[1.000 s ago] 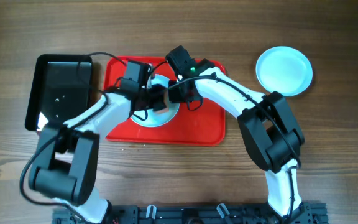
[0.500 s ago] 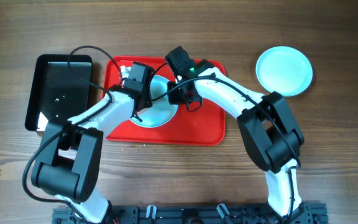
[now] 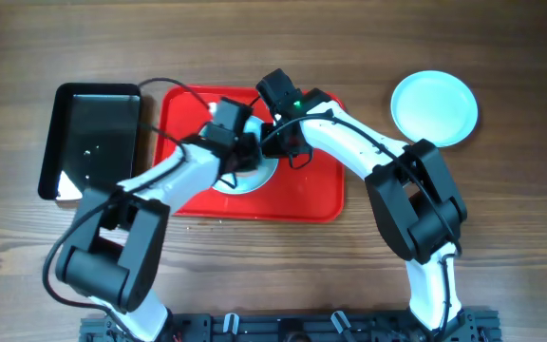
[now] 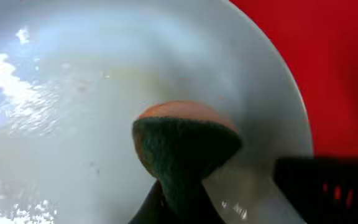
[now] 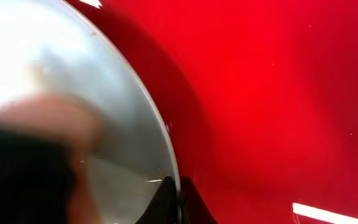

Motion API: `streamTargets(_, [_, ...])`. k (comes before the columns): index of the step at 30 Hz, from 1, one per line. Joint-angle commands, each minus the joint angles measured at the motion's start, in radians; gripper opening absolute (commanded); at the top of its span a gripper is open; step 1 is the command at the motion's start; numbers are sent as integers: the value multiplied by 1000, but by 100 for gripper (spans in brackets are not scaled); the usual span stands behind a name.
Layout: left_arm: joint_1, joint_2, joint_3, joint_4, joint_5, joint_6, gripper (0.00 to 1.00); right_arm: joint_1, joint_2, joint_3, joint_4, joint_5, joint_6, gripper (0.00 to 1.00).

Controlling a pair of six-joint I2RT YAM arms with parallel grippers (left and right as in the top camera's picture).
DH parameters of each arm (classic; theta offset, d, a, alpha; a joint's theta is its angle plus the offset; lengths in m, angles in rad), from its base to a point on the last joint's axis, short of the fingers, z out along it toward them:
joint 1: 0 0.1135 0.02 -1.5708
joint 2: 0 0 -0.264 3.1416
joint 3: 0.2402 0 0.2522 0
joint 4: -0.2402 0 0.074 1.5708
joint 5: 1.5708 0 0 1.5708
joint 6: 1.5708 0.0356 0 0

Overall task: Clean dirty plates on tray and stack at the side
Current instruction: 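Scrub the plate with the sponge in the left gripper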

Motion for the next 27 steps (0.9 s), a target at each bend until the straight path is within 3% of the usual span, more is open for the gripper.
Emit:
streamTargets(1, [-79,19,-15,34,103,-100,4,18,-18,-3,5,-45,5,4])
streamTargets(10, [-97,6,-15,27,-14,-118,4,18,-18,-3,-8,-64,5,4])
streamTargets(17, [132,-226,-15,-105,-21,-113,4,-41,-18,-3,-9,-132,2,4])
streamTargets(20, [224,-339,-15,-131,-16,-19,4,-59,-18,-3,-15,-132,-2,4])
streamTargets(27, [319,-563,-15,-137,-2,64,4,-60,-18,-3,-7,-129,-33,5])
